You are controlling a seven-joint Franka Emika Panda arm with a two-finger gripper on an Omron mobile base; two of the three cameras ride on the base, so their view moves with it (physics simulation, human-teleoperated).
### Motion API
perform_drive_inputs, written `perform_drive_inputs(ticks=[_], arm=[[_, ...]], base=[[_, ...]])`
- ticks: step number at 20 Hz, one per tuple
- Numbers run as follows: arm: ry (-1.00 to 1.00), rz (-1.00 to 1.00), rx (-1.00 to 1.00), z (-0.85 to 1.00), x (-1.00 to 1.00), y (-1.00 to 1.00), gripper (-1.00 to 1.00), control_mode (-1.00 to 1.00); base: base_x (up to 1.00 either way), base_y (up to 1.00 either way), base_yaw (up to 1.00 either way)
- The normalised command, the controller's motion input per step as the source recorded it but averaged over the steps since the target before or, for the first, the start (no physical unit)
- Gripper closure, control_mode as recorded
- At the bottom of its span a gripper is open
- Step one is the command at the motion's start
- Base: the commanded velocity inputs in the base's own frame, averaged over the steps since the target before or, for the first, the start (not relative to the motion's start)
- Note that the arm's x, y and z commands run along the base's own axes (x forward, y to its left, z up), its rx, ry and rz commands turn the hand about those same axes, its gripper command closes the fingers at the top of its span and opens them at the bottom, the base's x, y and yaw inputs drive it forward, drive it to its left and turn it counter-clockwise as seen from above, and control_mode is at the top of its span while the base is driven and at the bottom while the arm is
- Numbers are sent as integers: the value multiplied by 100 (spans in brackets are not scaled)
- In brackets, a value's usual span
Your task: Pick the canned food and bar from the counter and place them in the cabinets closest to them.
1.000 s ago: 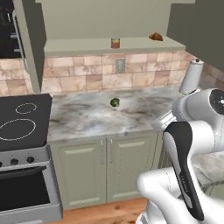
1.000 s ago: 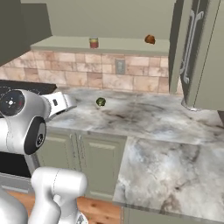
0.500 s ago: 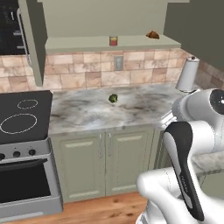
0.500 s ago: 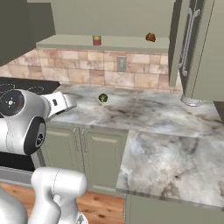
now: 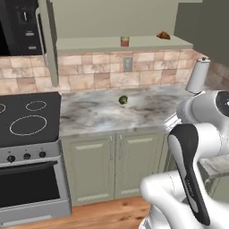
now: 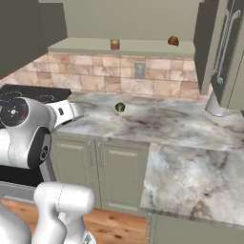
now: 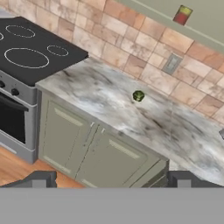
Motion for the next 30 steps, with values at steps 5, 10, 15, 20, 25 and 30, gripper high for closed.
perform_drive_inputs(ticks=[5, 10, 15, 20, 25, 30], arm=[[0, 0, 0, 0, 0, 0, -100, 100], [0, 0, 0, 0, 0, 0, -100, 100], [0, 0, 0, 0, 0, 0, -100, 100], [0, 0, 0, 0, 0, 0, -100, 100], [0, 0, 0, 0, 0, 0, -100, 100], [0, 0, 0, 0, 0, 0, -100, 100]], base=[[-28, 68, 0], [-29, 72, 0], [-28, 74, 0], [-29, 74, 0], [-29, 76, 0], [-28, 78, 0]])
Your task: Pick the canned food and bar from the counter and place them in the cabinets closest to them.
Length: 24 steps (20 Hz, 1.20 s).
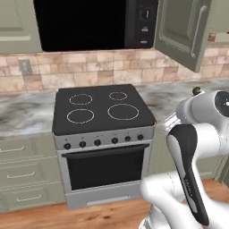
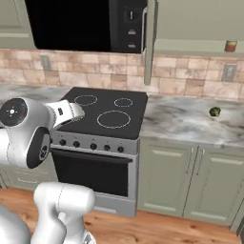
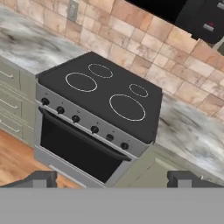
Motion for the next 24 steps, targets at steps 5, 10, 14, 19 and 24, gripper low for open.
perform_drive_inputs(ticks=[5, 10, 14, 19, 24], arm=[[0, 0, 0, 0, 0, 0, -100, 100], [0, 0, 0, 0, 0, 0, -100, 100], [0, 0, 0, 0, 0, 0, -100, 100], [0, 0, 0, 0, 0, 0, -100, 100], [0, 0, 0, 0, 0, 0, -100, 100]], base=[[-28, 77, 0], [-29, 78, 0], [-29, 82, 0], [-28, 85, 0], [-28, 85, 0]])
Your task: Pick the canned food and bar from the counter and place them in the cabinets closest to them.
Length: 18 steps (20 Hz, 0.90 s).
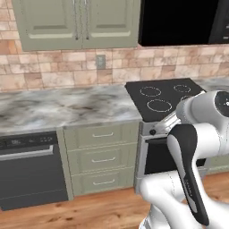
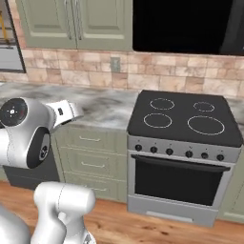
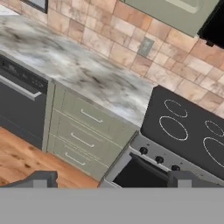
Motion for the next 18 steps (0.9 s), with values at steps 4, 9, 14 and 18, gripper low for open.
perform_drive_inputs(ticks=[4, 9, 14, 18], arm=[[0, 0, 0, 0, 0, 0, -100, 100], [0, 0, 0, 0, 0, 0, -100, 100], [0, 0, 0, 0, 0, 0, -100, 100], [0, 0, 0, 0, 0, 0, -100, 100]], base=[[-28, 88, 0], [-28, 90, 0], [-28, 89, 0], [-26, 87, 0]])
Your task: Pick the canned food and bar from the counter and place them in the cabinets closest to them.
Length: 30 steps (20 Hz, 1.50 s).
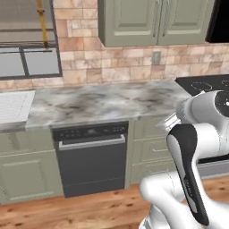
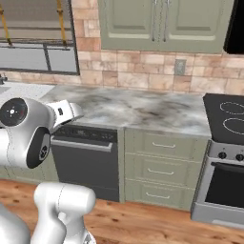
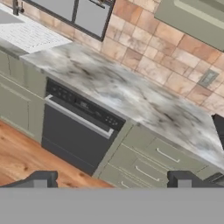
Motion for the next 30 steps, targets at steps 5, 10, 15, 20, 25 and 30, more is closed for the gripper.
perform_drive_inputs(ticks=[5, 10, 15, 20, 25, 30], arm=[[0, 0, 0, 0, 0, 0, -100, 100], [0, 0, 0, 0, 0, 0, -100, 100], [0, 0, 0, 0, 0, 0, -100, 100], [0, 0, 0, 0, 0, 0, -100, 100], [0, 0, 0, 0, 0, 0, -100, 100], [0, 0, 0, 0, 0, 0, -100, 100]], base=[[-26, 89, 0], [-27, 84, 0], [-28, 86, 0], [-26, 85, 0], [-24, 86, 0], [-24, 88, 0]])
